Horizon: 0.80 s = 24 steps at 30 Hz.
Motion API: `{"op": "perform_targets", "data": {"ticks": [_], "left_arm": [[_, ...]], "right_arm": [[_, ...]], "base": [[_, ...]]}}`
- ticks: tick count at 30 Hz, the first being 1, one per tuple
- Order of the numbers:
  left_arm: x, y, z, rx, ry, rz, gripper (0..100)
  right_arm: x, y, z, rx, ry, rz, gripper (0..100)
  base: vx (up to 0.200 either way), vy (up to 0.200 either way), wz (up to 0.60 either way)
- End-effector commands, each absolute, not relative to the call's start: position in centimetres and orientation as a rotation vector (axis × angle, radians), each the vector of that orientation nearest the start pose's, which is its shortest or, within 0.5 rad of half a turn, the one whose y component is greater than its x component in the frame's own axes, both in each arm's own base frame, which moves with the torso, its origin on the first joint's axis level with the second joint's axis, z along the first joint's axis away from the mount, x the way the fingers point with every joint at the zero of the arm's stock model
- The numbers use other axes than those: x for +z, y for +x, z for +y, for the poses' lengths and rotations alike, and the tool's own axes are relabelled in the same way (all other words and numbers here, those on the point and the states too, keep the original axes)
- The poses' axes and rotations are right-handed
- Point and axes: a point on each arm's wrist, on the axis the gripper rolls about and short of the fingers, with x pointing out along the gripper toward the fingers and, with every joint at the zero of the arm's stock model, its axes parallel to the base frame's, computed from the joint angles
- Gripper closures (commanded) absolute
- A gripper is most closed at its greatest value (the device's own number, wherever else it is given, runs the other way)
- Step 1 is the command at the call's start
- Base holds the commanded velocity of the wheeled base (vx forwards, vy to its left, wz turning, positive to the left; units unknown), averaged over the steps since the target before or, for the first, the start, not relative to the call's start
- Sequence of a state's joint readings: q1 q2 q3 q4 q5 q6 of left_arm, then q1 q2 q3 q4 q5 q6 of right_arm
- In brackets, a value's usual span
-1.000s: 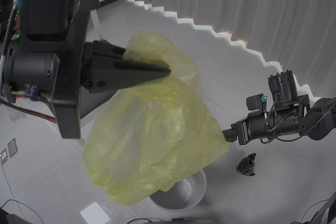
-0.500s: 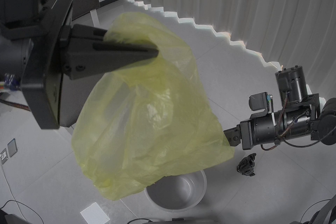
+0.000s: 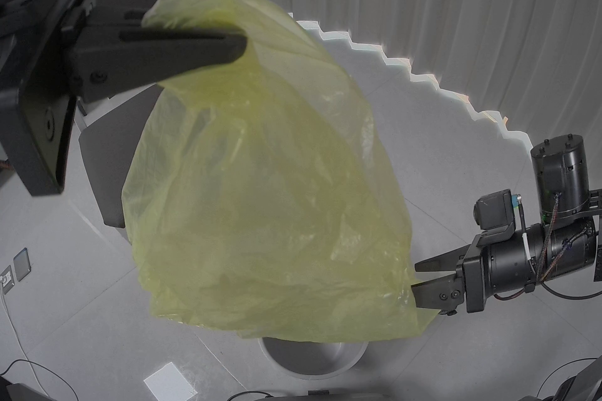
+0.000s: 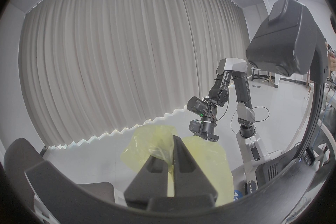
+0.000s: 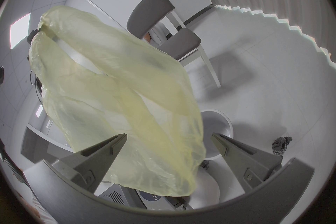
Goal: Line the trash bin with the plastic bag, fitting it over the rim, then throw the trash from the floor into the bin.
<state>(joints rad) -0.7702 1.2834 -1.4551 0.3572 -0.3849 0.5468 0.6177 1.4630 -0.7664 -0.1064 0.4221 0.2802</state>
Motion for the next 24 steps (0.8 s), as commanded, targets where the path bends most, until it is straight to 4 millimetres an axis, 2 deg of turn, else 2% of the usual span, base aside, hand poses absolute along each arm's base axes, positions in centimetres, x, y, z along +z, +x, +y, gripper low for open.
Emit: {"op": "perform_targets", "data": {"ticks": [1, 7, 17, 24], "left_arm": [[37.8, 11.4, -12.3, -1.171, 0.515, -0.149, 100], [38.4, 11.2, -12.0, -1.164, 0.510, -0.175, 100], [38.9, 11.4, -11.6, -1.156, 0.503, -0.192, 100], [38.9, 11.6, -11.7, -1.154, 0.501, -0.205, 100]], "right_arm": [[18.4, 18.8, 13.8, 0.889, 0.191, 0.761, 0], [17.8, 18.9, 14.1, 0.890, 0.184, 0.785, 0], [18.3, 19.1, 14.5, 0.907, 0.190, 0.763, 0], [18.8, 20.2, 15.1, 0.920, 0.208, 0.662, 0]], "base": [[0.000, 0.000, 0.00], [0.000, 0.000, 0.00], [0.000, 0.000, 0.00], [0.000, 0.000, 0.00]]}}
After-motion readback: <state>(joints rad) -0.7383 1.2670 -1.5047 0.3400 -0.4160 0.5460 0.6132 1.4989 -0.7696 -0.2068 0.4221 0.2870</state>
